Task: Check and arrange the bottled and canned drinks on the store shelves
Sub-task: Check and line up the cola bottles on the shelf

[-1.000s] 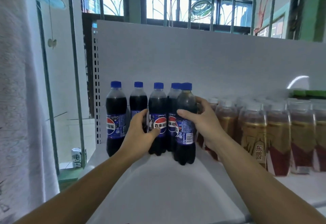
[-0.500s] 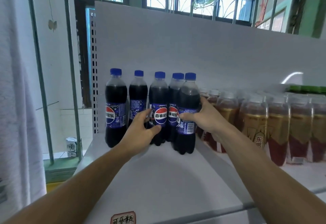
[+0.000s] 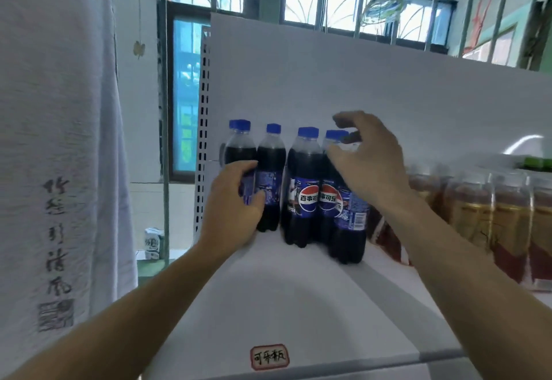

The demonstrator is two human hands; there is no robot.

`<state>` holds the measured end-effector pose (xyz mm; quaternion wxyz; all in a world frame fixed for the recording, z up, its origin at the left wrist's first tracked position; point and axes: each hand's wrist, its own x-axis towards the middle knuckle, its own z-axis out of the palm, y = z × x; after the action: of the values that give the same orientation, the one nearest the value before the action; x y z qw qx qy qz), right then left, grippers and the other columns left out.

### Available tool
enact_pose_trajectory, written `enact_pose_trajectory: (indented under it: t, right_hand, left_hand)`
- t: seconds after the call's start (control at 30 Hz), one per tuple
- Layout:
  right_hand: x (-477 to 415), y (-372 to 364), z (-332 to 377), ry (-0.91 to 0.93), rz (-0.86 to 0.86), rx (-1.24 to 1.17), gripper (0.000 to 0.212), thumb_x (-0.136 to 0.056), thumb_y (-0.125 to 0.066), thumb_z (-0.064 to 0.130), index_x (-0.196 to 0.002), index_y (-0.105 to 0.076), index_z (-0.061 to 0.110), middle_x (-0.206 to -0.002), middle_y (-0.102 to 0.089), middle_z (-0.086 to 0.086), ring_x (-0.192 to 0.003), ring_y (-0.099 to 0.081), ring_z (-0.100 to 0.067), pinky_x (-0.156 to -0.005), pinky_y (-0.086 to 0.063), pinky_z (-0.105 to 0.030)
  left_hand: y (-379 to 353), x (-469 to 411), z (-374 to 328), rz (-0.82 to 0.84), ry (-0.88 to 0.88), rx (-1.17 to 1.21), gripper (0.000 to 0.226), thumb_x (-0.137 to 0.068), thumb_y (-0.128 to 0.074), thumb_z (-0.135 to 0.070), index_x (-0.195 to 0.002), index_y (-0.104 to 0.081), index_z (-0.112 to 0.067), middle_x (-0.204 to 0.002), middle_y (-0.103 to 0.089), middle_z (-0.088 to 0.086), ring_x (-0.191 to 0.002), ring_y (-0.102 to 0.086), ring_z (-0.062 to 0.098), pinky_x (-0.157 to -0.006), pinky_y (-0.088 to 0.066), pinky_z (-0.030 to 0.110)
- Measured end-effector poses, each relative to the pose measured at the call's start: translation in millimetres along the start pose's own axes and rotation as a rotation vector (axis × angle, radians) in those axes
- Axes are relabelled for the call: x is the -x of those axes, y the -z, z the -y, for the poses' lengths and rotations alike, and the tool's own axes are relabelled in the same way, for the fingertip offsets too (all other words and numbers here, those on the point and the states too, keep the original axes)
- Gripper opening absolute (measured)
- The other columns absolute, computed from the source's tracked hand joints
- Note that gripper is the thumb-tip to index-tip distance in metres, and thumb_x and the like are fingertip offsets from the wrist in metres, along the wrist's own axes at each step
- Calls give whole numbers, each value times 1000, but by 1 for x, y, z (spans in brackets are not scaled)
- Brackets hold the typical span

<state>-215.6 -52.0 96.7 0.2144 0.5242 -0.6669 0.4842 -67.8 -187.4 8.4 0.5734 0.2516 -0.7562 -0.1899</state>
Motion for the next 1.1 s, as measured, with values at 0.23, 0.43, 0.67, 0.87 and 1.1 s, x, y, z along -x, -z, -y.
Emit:
enact_pose_trajectory:
  t: [0.23, 0.43, 0.67, 0.87, 1.1]
  right_hand:
    - [-64, -76, 45, 42, 382, 243, 58, -98, -51, 11, -154, -36, 17, -154, -42, -9, -135, -46, -31, -106, -39, -39]
    - [-94, -117, 52, -31, 523, 377, 50, -98, -49, 6, -146, -37, 5, -144, -44, -17, -118, -54, -34, -87, -46, -38]
    - [-100, -118, 47, -17, 436, 473, 43, -102, -52, 22, -144, -48, 11, -144, -44, -16, -125, -52, -36, -92, -43, -37]
    - [-84, -94, 37, 28, 322, 361, 35, -97, -62, 23, -131, -58, 14, -136, -52, -13, -117, -55, -32, -83, -38, -30]
    - [-55, -56, 43, 151, 226, 297, 31, -101, -57, 30, -126, -62, 14, -131, -57, -9, -117, -56, -29, -93, -40, -33]
  left_hand:
    - [6, -3, 25, -43, 207, 93, 52, -89, -72, -14, -130, -46, -31, -112, -48, -19, -103, -47, -5, -89, -37, 11]
    - [-1, -12, 49, 47, 267, 81, 64, -91, -70, -26, -147, -37, -26, -127, -47, -8, -114, -55, 15, -97, -48, 35]
    - [-1, -15, 55, 80, 245, 96, 66, -93, -68, -26, -149, -33, -25, -126, -45, -8, -112, -52, 11, -91, -44, 27]
    - [-2, -14, 61, 76, 255, 152, 69, -91, -71, -23, -149, -34, -24, -135, -47, -1, -118, -53, 16, -103, -50, 40]
    - [13, -9, 27, -97, 93, 7, 42, -94, -67, -19, -131, -49, -20, -126, -49, -8, -118, -47, 12, -109, -42, 41]
